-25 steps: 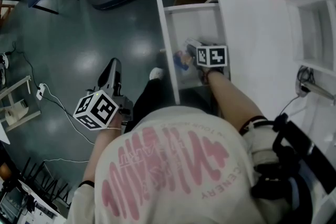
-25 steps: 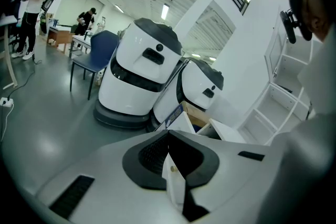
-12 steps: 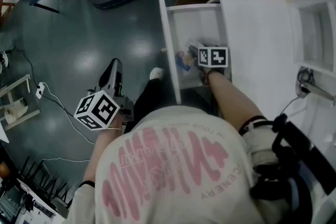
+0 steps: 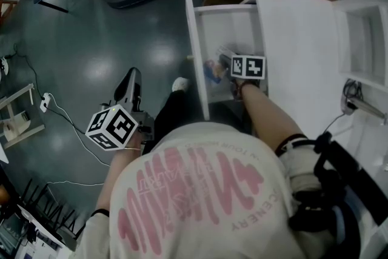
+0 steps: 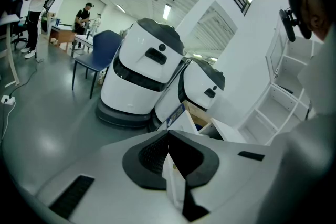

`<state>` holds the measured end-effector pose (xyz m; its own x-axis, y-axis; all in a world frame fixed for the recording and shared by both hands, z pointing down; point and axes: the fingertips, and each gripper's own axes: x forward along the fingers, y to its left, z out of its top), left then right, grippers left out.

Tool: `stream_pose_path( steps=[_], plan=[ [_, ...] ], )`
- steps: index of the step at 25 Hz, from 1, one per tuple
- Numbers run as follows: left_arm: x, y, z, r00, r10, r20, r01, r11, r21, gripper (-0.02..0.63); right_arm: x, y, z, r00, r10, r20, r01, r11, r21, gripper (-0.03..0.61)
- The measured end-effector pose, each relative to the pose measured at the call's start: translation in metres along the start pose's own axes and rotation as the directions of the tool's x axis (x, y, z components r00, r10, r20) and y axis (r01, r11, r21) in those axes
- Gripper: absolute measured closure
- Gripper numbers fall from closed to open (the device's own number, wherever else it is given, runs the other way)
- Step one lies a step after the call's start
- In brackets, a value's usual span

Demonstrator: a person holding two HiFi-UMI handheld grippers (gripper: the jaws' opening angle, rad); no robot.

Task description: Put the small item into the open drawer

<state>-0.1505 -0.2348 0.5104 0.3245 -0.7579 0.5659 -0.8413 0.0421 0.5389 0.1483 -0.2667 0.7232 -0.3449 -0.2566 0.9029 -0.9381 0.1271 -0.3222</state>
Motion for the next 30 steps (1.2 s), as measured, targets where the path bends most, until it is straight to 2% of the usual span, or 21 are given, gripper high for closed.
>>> stream_pose_path(
  steps=[10,15,30],
  plan=[
    [0.0,0.003,0.001,1.0,0.002,0.004,-0.001,1.0,-0.007,0.583,0.002,-0.003,-0.006,1.0,-0.019,-0.02,0.019,1.0,0.007,0.284],
    [-0.001,0.006,0.002,1.0,0.007,0.002,-0.007,1.0,-0.011,0.583,0.004,-0.006,-0.014,0.997,-0.06,-0.053,0.057,0.997,-0.055,0.281],
    [-0.001,0.01,-0.003,1.0,0.014,0.001,-0.014,1.0,-0.02,0.583,0.005,-0.005,-0.014,0.997,-0.057,-0.042,0.054,0.996,-0.066,0.281]
  ],
)
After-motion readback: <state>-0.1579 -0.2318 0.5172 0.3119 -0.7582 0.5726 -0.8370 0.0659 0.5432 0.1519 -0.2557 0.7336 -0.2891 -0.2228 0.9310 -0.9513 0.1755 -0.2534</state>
